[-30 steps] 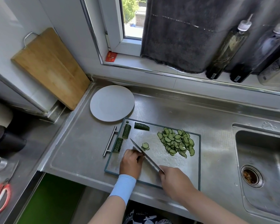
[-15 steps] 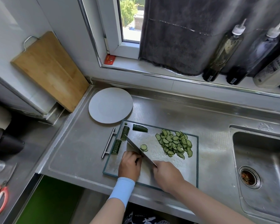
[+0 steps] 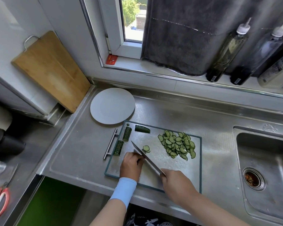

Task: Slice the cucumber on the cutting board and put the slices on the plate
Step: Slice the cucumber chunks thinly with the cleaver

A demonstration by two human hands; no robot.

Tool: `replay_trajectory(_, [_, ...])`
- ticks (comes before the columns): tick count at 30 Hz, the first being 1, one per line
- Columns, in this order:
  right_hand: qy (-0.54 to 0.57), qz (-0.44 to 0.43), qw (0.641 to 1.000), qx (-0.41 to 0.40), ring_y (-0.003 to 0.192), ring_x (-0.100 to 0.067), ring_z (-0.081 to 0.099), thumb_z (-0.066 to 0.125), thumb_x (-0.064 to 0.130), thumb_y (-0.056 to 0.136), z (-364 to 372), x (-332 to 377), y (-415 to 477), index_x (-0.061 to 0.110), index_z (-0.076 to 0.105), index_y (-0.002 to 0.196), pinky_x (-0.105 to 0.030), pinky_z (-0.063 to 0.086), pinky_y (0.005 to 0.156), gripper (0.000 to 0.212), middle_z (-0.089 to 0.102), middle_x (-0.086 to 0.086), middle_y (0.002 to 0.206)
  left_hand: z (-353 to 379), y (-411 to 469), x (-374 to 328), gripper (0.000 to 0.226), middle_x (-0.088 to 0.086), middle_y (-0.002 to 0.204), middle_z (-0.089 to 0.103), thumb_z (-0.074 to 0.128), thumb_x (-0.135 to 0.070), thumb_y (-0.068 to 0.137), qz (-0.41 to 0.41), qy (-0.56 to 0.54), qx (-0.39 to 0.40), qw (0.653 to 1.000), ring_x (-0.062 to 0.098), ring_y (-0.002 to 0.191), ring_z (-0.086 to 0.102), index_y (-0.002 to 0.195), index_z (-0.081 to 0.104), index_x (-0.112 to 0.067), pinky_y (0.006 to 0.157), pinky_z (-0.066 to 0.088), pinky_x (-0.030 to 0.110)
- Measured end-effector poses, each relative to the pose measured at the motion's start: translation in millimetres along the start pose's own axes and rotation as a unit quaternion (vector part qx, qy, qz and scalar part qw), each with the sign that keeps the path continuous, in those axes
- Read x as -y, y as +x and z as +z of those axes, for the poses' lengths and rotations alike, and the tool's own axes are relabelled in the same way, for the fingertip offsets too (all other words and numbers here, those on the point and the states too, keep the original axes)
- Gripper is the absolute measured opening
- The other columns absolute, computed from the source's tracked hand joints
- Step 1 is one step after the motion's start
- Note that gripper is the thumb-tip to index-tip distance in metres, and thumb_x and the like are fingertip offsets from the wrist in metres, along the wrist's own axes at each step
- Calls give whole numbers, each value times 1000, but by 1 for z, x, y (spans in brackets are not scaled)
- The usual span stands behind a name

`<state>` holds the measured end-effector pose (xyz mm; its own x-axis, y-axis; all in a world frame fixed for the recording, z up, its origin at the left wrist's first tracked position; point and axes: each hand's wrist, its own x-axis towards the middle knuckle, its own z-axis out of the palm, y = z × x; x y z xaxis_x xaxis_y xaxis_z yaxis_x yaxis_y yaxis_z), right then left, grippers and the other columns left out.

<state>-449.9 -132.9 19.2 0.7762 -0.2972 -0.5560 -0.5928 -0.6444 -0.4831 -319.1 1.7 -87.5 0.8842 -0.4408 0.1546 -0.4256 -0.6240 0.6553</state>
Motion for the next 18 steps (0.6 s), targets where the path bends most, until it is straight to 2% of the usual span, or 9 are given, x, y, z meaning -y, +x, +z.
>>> replay_trajectory(5, [0,6,1000,7,60,-13,45,37,22,99,1,4,3,31,43,69,-27,34,55,32,52,6,65,1,0,1,22,0,72,64,85,1,62,-1,-6,-4,1000,10,79,49,75,75,-14,70,33,10])
replay_trajectory(11, [-7,15,1000,12,63,-16,48,37,19,97,3,16,16,27,46,71,-31,38,56,29,55,5,68,2,-3,3,21,1,77,66,84,2,65,16,0,-3,1000,13,83,51,77,74,-13,75,36,11])
replay_trajectory(18, [3,12,1000,22,61,-12,48,38,19,95,-6,20,23,27,46,67,-28,36,53,30,55,5,67,3,-6,3,17,0,79,64,80,0,70,26,4,-7,1000,16,84,53,80,73,-12,76,37,12])
